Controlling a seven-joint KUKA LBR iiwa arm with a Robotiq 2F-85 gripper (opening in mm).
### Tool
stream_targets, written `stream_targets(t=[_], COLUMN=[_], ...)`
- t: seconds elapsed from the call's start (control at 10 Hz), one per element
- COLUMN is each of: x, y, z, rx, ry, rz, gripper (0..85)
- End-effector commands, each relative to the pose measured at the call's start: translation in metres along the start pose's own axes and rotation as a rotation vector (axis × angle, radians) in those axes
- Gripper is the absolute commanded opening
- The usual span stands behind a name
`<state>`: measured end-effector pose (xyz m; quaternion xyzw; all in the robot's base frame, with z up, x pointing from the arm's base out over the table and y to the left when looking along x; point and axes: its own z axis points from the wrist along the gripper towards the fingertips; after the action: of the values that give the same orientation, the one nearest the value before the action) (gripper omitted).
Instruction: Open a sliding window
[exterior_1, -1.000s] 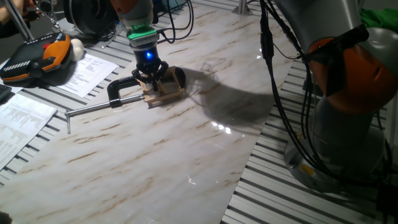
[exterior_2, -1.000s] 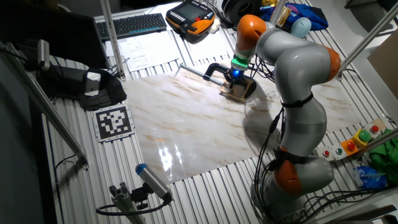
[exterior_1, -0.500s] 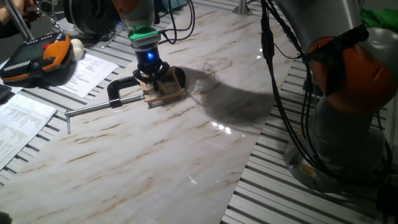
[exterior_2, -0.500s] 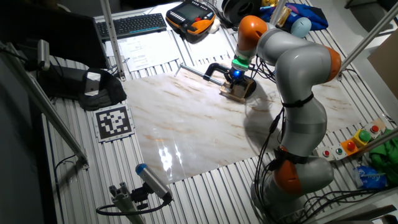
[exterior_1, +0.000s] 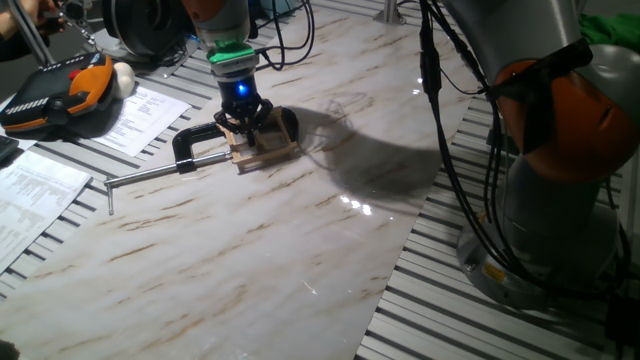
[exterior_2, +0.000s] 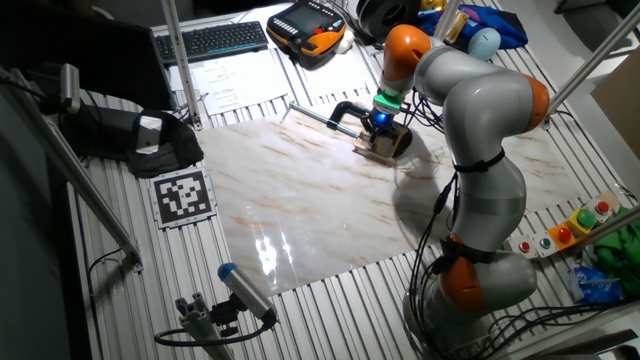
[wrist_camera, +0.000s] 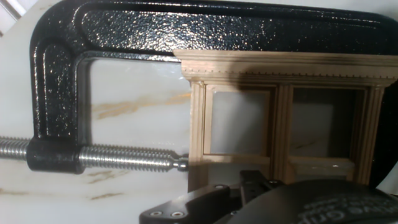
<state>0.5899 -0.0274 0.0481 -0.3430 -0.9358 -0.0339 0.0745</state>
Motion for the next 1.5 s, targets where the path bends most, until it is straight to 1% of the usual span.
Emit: stream_targets(t=[0.0,0.2,0.8,1.4], x=[-0.0007,-0.0017,-0.0013,-0.0034], y=[-0.0008,-0.0024,-0.0026,-0.0035], z=[0.0,0.0005,0.0014,-0.0004], rx=[0.001,0.001,0.0,0.003], ry=[-0.001,-0.005,-0.002,-0.007], rz=[-0.001,-0.003,-0.003,-0.004], gripper=[0.0,0.0,0.0,0.0])
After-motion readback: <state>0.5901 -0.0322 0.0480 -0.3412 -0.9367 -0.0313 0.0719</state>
